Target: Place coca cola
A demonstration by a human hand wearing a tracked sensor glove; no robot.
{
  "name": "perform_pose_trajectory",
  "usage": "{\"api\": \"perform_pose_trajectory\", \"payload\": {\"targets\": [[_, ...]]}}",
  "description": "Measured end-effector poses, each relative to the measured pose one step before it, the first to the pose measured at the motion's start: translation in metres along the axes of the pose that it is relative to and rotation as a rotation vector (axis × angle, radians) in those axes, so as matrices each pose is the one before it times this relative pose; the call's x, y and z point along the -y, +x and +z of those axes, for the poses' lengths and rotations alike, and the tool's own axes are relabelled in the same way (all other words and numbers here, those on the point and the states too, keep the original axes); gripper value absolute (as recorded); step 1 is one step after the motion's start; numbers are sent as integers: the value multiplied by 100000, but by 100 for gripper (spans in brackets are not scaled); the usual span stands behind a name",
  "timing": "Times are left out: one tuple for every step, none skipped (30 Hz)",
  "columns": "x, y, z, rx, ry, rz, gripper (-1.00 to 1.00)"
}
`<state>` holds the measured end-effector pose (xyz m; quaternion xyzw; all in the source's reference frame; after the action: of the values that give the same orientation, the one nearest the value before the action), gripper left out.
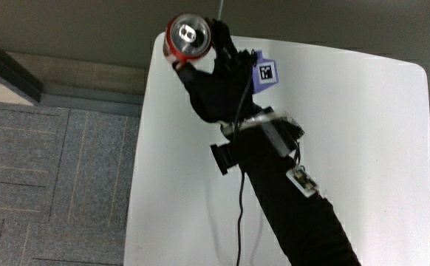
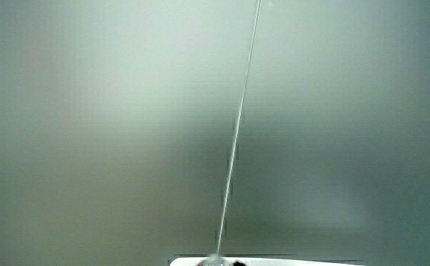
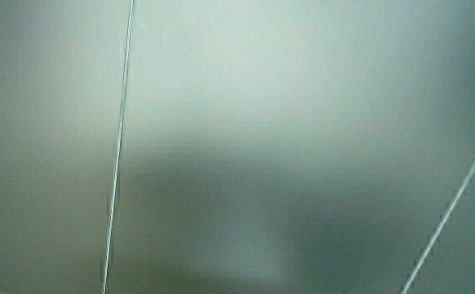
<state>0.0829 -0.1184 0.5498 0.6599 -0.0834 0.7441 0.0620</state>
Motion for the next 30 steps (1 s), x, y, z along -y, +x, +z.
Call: {"api": "perform_pose_trajectory", "payload": {"targets": [[-6, -438, -110, -2459, 1096, -719, 0], [-23, 108, 62, -1696, 1142, 382, 0], [21, 554, 276, 2074, 863, -3064, 0], [88, 269, 94, 429, 160, -751, 0], [37, 507, 159, 667, 540, -1681, 0], [70, 273, 45, -537, 79, -771, 0], [59, 782, 270, 2929, 746, -3126, 0], [227, 247, 11, -937, 542, -1767, 0], [166, 261, 51, 383, 371, -1290, 0], [107, 80, -6, -606, -1013, 156, 0], [-48, 863, 289, 3236, 801, -1308, 0], [251, -115, -110, -662, 586, 309, 0], [124, 336, -15, 280, -207, -2107, 0], [87, 206, -87, -1262, -277, 69, 0], [196, -215, -142, -532, 175, -413, 0], [131, -63, -61, -1140, -385, -315, 0], [82, 195, 127, 1103, 123, -1595, 0], [109, 54, 108, 837, 449, -282, 0], [72, 265, 130, -201, 199, -257, 0], [129, 87, 57, 990, 822, -898, 0], [51, 164, 70, -93, -905, -750, 0], [62, 137, 36, -1504, 369, 1336, 0], [168, 21, 103, 1489, -366, -2462, 0], [116, 114, 85, 765, 1319, -293, 0], [-67, 399, 136, 526, -451, 1330, 0], [107, -75, 13, 1059, -442, -1151, 0], [-10, 486, 102, -835, 482, -570, 0], [301, -381, -115, -1407, -441, -195, 0], [-7, 396, 160, 413, 320, 631, 0], [97, 129, 75, -25, 221, -161, 0]]}}
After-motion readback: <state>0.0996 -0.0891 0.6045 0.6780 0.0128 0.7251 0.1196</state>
